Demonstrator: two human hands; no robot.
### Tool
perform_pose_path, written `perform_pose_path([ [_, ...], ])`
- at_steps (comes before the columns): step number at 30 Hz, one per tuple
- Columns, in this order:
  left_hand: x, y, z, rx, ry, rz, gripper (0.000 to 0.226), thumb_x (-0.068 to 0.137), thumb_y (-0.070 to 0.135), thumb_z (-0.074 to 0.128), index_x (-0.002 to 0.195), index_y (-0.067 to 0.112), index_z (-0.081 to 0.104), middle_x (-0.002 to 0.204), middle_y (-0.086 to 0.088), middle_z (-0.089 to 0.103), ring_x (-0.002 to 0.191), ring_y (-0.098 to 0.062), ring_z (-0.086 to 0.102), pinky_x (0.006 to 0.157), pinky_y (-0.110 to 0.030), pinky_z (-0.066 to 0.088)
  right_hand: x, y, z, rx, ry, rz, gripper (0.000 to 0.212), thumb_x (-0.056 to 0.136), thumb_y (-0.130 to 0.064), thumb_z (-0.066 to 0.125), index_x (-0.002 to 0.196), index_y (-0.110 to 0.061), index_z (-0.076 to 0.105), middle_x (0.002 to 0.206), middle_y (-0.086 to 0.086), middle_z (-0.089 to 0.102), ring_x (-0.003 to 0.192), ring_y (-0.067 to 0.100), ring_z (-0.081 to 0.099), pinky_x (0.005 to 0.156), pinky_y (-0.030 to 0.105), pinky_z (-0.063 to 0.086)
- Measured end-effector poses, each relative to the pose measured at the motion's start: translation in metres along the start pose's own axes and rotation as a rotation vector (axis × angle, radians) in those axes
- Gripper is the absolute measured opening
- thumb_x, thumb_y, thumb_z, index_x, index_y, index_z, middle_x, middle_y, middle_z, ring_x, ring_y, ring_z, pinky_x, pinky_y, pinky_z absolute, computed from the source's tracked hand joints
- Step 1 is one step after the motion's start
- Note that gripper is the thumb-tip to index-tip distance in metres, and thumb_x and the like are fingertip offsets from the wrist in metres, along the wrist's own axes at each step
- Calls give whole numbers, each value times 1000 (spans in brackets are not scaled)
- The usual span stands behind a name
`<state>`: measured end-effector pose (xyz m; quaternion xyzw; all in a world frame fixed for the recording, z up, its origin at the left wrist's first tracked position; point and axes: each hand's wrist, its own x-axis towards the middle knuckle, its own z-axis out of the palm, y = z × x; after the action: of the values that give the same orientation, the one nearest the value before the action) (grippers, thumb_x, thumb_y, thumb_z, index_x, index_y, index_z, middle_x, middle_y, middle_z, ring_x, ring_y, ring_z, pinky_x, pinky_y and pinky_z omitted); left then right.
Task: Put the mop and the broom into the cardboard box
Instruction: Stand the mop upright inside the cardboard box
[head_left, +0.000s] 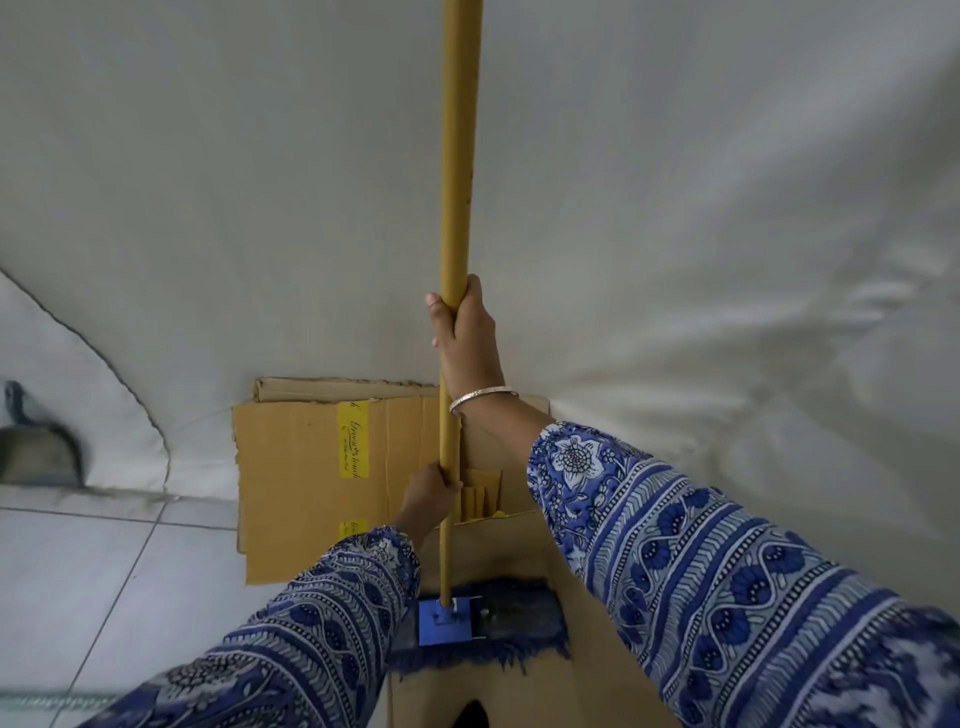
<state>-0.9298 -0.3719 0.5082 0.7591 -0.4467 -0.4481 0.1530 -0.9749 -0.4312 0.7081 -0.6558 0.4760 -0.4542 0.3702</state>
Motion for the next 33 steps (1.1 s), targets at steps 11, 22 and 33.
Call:
perform_pose_path([
  [11,-4,20,-16,-59,-40,40,32,94,17,49,120,-1,53,120,-19,61,108,-32,57,77,-31,41,2,13,-5,-70,4,112,12,96,-21,45,97,-12,37,72,4,50,68,23,55,54,32,44],
  [22,3,51,-33,-141,62,57,32,94,18,49,121,0,54,113,-17,64,102,-30,60,79,-34,48,38,15,-21,-182,-170,245,18,87,-24,60,96,-10,53,104,21,69,95,32,67,78,28,50],
  [33,-3,55,-32,-179,80,32,31,94,20,50,119,2,54,92,-5,55,74,-13,52,62,-23,44,36,10,-25,-219,-217,248,41,84,-29,64,112,-1,52,92,6,56,83,19,54,73,27,42],
])
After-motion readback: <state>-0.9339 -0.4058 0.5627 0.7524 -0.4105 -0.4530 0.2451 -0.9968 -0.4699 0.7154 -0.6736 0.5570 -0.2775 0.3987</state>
